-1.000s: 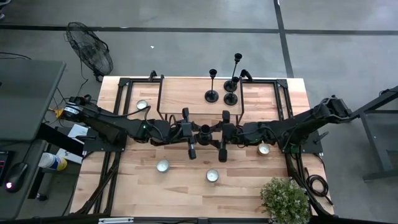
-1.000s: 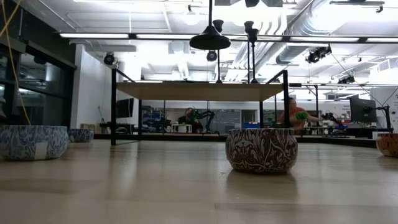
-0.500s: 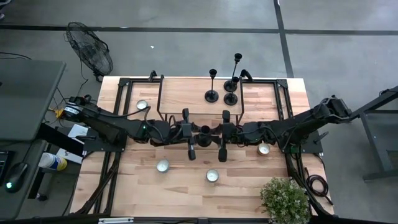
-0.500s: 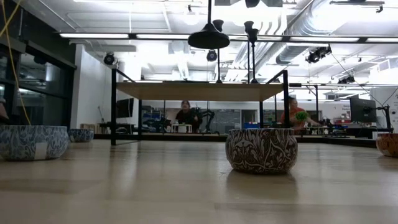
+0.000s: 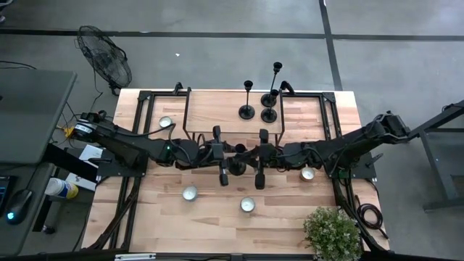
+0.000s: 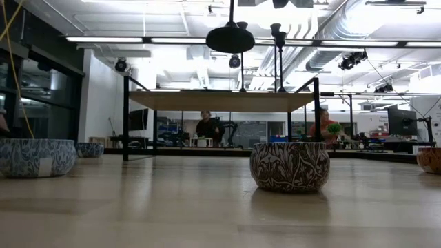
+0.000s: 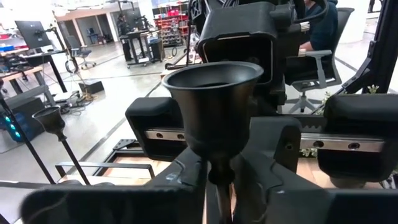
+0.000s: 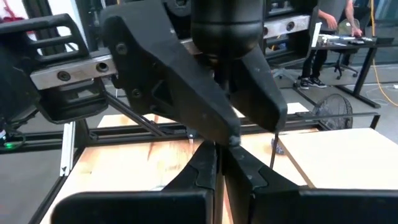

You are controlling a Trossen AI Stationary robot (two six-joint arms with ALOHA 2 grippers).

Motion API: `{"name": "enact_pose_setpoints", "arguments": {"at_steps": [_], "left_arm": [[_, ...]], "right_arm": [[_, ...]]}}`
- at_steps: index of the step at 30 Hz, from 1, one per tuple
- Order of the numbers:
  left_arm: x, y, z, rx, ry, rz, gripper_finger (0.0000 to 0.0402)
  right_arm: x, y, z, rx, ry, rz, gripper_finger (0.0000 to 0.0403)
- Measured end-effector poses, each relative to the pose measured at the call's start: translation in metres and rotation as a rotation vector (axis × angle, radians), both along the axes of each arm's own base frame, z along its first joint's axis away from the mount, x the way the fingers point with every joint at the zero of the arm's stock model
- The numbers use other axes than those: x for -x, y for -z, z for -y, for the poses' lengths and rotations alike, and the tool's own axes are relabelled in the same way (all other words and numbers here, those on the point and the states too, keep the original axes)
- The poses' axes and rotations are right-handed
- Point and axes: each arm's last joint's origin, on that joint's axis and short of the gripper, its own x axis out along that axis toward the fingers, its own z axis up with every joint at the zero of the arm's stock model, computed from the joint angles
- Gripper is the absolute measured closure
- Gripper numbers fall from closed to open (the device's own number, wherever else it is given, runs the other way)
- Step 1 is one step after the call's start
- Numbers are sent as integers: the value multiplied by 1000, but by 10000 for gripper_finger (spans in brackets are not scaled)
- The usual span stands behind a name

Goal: Pick & Place candle stick holders
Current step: Put the black candle holder on the shelf and align it with the left black candle holder

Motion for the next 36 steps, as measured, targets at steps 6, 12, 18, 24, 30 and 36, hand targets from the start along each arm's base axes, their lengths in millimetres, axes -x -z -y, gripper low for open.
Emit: {"name": "enact_pose_setpoints", "arguments": {"at_steps": [6,12,18,24,30,36], "left_arm": [[1,-1,-1,1,0,-2,269],[19,-10,-5,-14,-8,-60,207],[56,-35,-18,0,-71,-56,191],[98,-47,-32,48,-149,-120,191],[144,-52,-47,107,-226,-172,191],[182,-58,-58,103,-254,-175,191]], "right_arm": [[7,-3,6,-7,52,-39,400],[17,-8,11,8,132,-61,400],[23,-8,21,-18,192,-107,400],[24,-10,28,-28,262,-90,400],[24,-10,35,-35,382,-70,400],[24,-12,45,-43,510,-43,400]]}}
